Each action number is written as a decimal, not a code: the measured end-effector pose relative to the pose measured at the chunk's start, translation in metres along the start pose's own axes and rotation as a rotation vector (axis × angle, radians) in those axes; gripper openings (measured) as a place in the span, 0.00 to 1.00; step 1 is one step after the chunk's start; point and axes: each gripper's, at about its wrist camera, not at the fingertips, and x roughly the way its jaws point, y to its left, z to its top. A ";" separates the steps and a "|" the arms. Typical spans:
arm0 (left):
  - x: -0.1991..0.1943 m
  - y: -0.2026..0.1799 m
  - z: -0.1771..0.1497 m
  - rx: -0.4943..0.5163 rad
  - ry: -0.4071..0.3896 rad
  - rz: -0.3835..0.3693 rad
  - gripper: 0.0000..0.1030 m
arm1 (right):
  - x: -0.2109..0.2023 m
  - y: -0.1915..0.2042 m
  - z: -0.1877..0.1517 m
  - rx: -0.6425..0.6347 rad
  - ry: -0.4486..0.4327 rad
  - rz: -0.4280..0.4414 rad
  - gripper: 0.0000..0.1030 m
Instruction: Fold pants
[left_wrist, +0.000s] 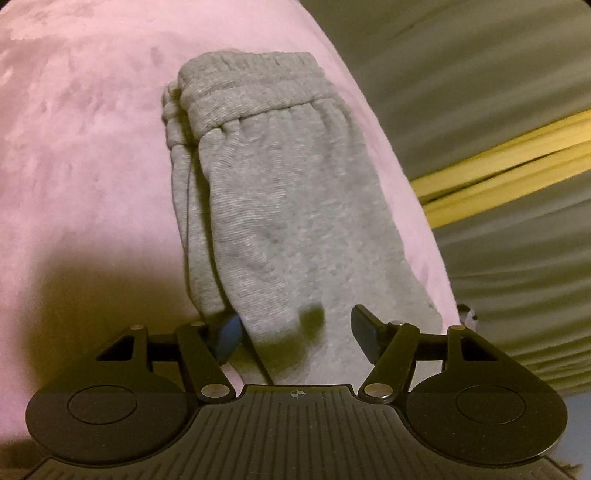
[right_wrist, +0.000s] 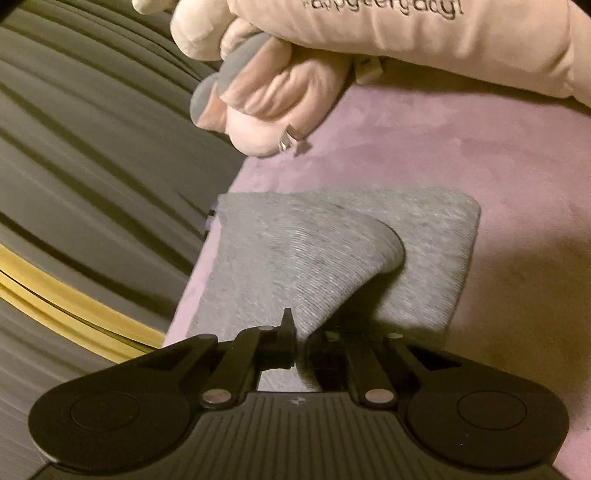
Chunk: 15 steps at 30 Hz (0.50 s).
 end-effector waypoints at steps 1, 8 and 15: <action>0.001 -0.005 0.001 0.007 0.000 0.008 0.67 | 0.001 -0.001 0.001 0.005 -0.011 0.009 0.10; -0.006 -0.002 -0.004 0.030 -0.005 0.031 0.68 | 0.004 -0.008 0.016 0.154 -0.023 0.018 0.05; -0.009 0.000 -0.004 0.014 -0.018 0.023 0.69 | -0.060 0.037 0.008 -0.166 -0.251 0.071 0.04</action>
